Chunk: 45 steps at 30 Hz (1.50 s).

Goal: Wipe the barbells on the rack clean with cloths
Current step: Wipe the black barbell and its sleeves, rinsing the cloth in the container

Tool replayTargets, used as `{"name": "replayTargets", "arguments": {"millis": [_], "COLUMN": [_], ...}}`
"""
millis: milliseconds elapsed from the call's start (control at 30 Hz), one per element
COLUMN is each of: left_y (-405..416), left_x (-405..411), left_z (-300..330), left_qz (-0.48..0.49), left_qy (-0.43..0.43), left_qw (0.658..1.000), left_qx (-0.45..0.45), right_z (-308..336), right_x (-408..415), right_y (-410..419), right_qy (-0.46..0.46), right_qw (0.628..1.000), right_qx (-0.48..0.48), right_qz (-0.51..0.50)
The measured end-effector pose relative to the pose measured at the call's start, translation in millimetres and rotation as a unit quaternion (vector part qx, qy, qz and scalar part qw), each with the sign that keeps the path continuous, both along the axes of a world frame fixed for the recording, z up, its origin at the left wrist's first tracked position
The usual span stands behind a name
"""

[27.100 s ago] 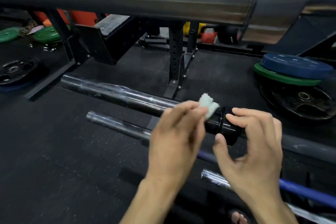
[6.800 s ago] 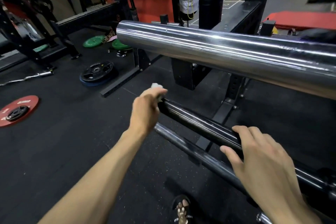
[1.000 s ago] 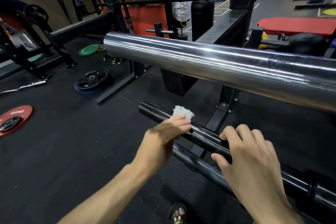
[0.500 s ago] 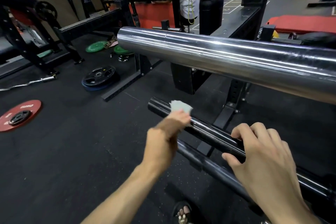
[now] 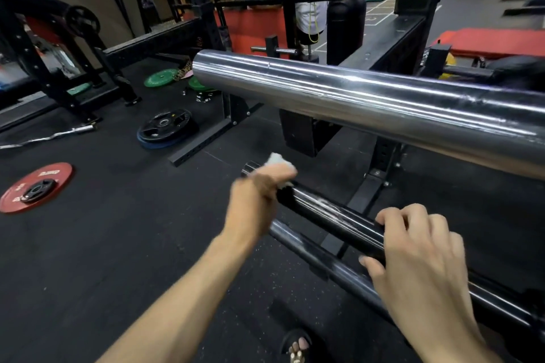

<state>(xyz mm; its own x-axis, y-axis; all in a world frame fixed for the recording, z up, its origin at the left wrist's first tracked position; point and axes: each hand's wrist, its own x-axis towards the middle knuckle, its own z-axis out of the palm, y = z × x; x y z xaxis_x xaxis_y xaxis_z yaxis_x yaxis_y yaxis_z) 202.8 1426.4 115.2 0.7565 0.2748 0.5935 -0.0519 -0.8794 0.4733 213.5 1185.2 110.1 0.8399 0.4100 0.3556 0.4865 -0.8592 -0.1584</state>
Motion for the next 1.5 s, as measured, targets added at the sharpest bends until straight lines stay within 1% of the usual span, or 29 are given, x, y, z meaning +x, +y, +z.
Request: {"name": "replayTargets", "arguments": {"millis": [67, 100, 133, 167, 200, 267, 333, 400, 467, 533, 567, 633, 667, 700, 733, 800, 833, 900, 967, 1033, 1067, 1133, 1200, 1267, 1300, 1333, 1400, 1433, 1500], "left_y": [-38, -46, -45, -33, -18, 21, 50, 46, 15, -31, -47, -53, -39, -21, -2, 32, 40, 32, 0, -55, -83, -128, -123, -88, -64, -39, 10, 24, 27], "left_x": [-10, -14, -16, -15, -12, -4, 4, 7, 5, -7, -15, -21, -15, -9, -4, 5, 7, 4, -1, -8, -13, -21, -20, -15, -12, -9, -2, 0, 5], "left_z": [-16, -22, -25, -23, -20, -10, -2, -1, -7, -20, -26, -22, -17, -11, -4, 6, 7, 7, -2, -17, -23, -30, -30, -17, -10, -3, 7, 10, 12], "left_qz": [-0.12, -0.16, -0.185, -0.184, -0.152, -0.038, 0.049, 0.105, 0.063, -0.051, -0.115, -0.186, -0.187, -0.149, -0.078, 0.035, 0.061, 0.082, 0.036, -0.068, -0.12, -0.216, -0.277, -0.259, -0.211, -0.137, 0.004, 0.044, 0.084], "left_qy": [-0.004, 0.0, 0.004, 0.01, 0.008, -0.005, -0.019, -0.022, -0.019, -0.019, -0.021, -0.009, -0.008, -0.003, 0.001, -0.001, 0.005, 0.028, 0.01, 0.019, 0.021, 0.038, 0.03, 0.036, 0.039, 0.043, 0.058, 0.059, 0.06], "left_qw": [0.993, 0.987, 0.983, 0.983, 0.988, 0.999, 0.996, 0.991, 0.994, 0.997, 0.993, 0.982, 0.982, 0.989, 0.997, 0.997, 0.994, 0.992, 0.995, 0.989, 0.984, 0.972, 0.959, 0.963, 0.975, 0.989, 0.998, 0.997, 0.993], "left_qx": [0.004, 0.001, -0.005, -0.014, -0.016, -0.037, -0.078, -0.084, -0.085, -0.047, -0.025, 0.025, 0.025, 0.008, -0.008, -0.073, -0.095, -0.096, -0.093, -0.132, -0.126, -0.081, -0.057, -0.061, -0.061, -0.04, -0.021, -0.029, -0.051], "right_z": [0, 0, 0, 0, 0, 1, 4, 6, 8, 9, 10, 12, 13, 13, 13, 13, 14, 14, 15, 18, 19, 21, 23, 29, 34, 38, 44, 45, 44], "right_x": [-3, -4, -5, -5, -6, -7, -7, -7, -6, -5, -5, -6, -6, -6, -6, -6, -6, -6, -4, -1, 1, 1, 0, -2, -3, -5, -8, -7, -5], "right_y": [4, 5, 5, 5, 3, -1, -3, -4, -3, -3, -3, -4, -6, -8, -10, -15, -17, -20, -25, -30, -33, -36, -37, -39, -40, -43, -49, -53, -60], "right_qy": [0.007, 0.01, 0.011, 0.012, 0.012, 0.019, 0.032, 0.045, 0.052, 0.064, 0.069, 0.071, 0.068, 0.063, 0.055, 0.037, 0.03, 0.023, 0.021, 0.031, 0.046, 0.088, 0.101, 0.094, 0.102, 0.111, 0.117, 0.115, 0.137], "right_qw": [1.0, 1.0, 1.0, 1.0, 0.999, 0.999, 0.998, 0.997, 0.997, 0.997, 0.997, 0.997, 0.997, 0.997, 0.997, 0.998, 0.998, 0.998, 0.998, 0.999, 0.998, 0.996, 0.995, 0.995, 0.995, 0.993, 0.991, 0.99, 0.988], "right_qx": [-0.004, 0.001, 0.008, 0.018, 0.029, 0.051, 0.057, 0.056, 0.047, 0.036, 0.034, 0.036, 0.037, 0.041, 0.047, 0.056, 0.059, 0.062, 0.056, 0.041, 0.034, 0.033, 0.023, 0.009, 0.012, 0.026, 0.057, 0.061, 0.052], "right_qz": [-0.011, -0.016, -0.018, -0.016, -0.011, -0.001, 0.008, 0.016, 0.013, 0.009, 0.009, 0.009, 0.009, 0.006, 0.004, 0.006, 0.009, 0.016, 0.019, 0.009, 0.003, -0.001, 0.007, 0.013, 0.018, 0.024, 0.039, 0.044, 0.043]}}
